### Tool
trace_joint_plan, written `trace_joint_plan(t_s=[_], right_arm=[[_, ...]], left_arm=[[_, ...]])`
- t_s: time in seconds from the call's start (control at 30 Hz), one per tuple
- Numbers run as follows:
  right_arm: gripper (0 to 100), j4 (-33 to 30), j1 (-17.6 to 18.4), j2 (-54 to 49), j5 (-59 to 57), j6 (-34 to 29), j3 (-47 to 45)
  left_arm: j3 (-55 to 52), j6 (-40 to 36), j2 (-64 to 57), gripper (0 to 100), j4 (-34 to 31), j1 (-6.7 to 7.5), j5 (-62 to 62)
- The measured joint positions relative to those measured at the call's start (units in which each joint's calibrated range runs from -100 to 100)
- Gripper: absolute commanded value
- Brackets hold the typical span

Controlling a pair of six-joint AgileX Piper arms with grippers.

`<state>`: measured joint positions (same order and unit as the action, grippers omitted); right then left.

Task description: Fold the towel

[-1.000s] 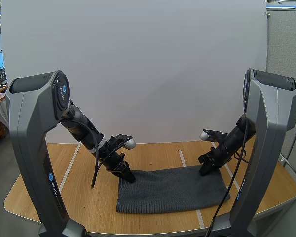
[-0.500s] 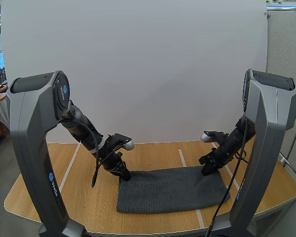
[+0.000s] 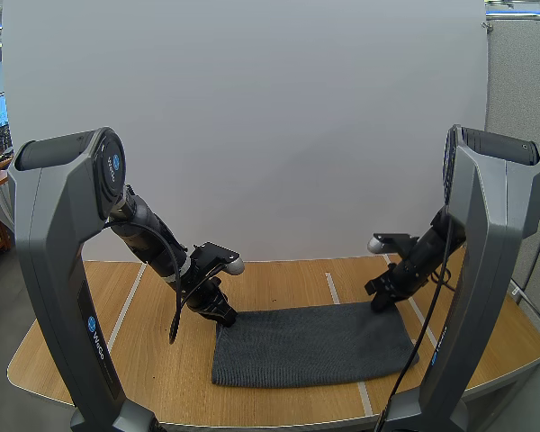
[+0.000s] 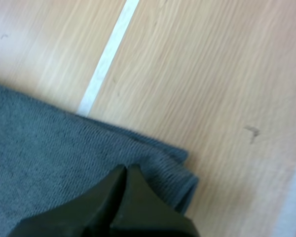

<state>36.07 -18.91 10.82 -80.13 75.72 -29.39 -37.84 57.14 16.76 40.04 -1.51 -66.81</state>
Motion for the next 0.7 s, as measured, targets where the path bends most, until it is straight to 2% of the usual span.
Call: trace_joint_plan(t_s=[0.3,0.47,0.7], right_arm=[[1,0.13,0.00,-3.22,0.23,-1.04,1.44],[13,0.23,0.00,-10.15,-1.18,-1.45,1.56],[17,0.23,0.00,-13.30,-6.66,-1.65,1.56]], left_arm=[[-0.03,-0.90,-0.13,0,-0.03,0.00,2.02],[-0.14,-0.90,-0.39,0,-0.37,0.02,8.81],[-0.14,-0.90,-0.50,0,-1.34,0.02,16.96]])
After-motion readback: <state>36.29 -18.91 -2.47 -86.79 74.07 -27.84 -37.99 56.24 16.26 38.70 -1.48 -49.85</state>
